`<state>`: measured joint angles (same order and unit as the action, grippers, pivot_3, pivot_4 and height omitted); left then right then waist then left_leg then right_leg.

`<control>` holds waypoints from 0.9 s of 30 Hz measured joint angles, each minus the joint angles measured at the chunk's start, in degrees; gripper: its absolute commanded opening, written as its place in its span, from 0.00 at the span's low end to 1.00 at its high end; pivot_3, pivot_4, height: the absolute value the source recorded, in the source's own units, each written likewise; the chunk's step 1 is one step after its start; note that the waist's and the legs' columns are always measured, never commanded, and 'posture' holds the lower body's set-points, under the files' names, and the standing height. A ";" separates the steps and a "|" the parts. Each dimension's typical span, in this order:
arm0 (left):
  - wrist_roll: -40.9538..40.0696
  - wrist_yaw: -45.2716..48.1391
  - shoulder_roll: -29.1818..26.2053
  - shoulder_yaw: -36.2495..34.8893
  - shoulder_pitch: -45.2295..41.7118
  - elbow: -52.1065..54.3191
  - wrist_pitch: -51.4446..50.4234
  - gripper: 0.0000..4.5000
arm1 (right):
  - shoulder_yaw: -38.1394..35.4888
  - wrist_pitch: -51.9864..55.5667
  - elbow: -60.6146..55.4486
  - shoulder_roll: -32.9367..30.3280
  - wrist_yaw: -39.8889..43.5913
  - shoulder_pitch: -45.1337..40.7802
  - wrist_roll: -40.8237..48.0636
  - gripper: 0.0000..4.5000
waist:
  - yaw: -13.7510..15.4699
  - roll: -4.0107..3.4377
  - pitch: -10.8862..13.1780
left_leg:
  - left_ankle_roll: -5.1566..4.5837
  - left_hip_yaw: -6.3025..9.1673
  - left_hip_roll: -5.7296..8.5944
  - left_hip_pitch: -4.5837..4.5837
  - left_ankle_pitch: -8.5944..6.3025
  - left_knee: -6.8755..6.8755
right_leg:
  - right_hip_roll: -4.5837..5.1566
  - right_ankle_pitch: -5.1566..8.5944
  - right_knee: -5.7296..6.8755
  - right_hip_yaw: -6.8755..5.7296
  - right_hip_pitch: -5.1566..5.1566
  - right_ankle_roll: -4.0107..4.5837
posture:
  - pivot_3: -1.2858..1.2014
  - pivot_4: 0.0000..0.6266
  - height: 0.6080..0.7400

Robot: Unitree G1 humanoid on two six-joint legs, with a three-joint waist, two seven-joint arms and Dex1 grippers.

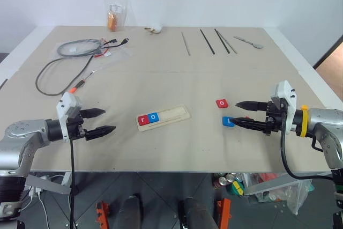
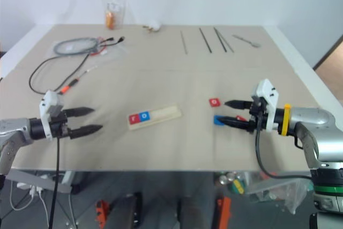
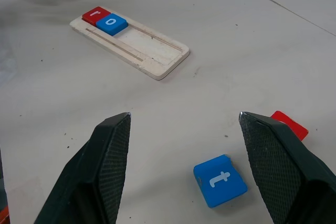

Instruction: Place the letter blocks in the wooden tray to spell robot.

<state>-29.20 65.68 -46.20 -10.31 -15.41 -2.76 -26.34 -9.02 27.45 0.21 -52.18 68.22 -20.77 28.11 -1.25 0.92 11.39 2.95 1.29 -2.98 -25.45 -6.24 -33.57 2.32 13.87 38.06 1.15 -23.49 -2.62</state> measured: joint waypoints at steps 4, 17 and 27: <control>0.70 0.91 0.18 0.55 -1.00 -0.65 2.54 1.00 | 0.12 0.44 0.05 0.00 0.18 -0.75 -0.02 0.75 | 0.01 0.00 0.00 | 0.00 -0.01 0.00 0.00 0.00 0.00 | 0.00 -0.01 0.00 0.00 -0.02 0.01 | 0.52 0.24 1.00; 8.74 13.41 1.23 10.84 -8.34 -8.61 19.66 1.00 | 2.63 1.70 -7.09 -0.63 4.18 -4.56 1.02 0.75 | 0.02 0.01 0.00 | -0.03 -0.10 -0.10 -0.01 -0.07 0.00 | -0.10 0.01 0.00 0.04 -0.06 0.02 | 0.52 0.24 1.00; 15.30 14.03 11.11 17.08 -19.29 -26.58 27.32 1.00 | 4.31 2.28 -12.67 -0.16 3.93 -8.62 2.24 0.75 | 0.05 0.03 -0.01 | -0.12 -0.07 -0.07 -0.17 -0.13 -0.10 | -0.16 0.07 -0.01 0.05 -0.03 -0.13 | 0.52 0.24 1.00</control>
<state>-13.90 79.71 -35.09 6.77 -34.71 -29.34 0.99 -4.71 29.73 -12.46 -52.34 72.15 -29.38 30.35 -1.20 0.94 11.38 2.83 1.22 -3.05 -25.62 -6.37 -33.67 2.16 13.94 38.04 1.21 -23.52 -2.75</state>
